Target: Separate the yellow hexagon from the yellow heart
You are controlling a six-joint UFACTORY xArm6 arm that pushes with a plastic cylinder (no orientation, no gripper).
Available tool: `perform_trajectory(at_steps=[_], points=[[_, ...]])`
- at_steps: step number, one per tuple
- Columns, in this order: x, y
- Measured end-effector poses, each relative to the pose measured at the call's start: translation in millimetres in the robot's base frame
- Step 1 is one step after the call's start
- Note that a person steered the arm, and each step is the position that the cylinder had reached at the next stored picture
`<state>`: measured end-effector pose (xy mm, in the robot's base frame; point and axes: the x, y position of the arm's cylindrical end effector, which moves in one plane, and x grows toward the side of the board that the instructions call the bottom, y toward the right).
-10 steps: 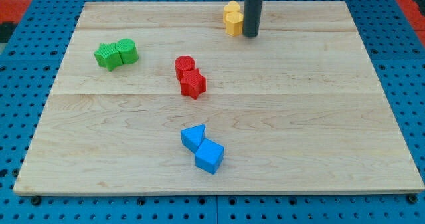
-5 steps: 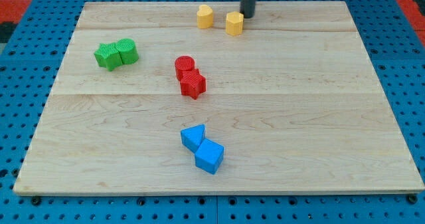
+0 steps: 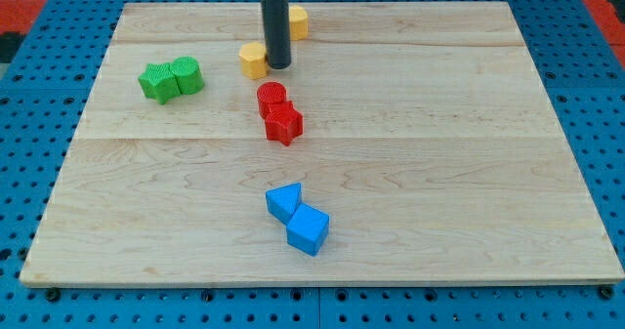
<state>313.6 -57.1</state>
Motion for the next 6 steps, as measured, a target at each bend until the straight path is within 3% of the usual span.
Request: perform_trajectory(at_steps=[2,3,4,6], points=[[-48.5,-51.9],[-59.6,-123.7],[-25.4,-99.7],[-16.8,-10.0]])
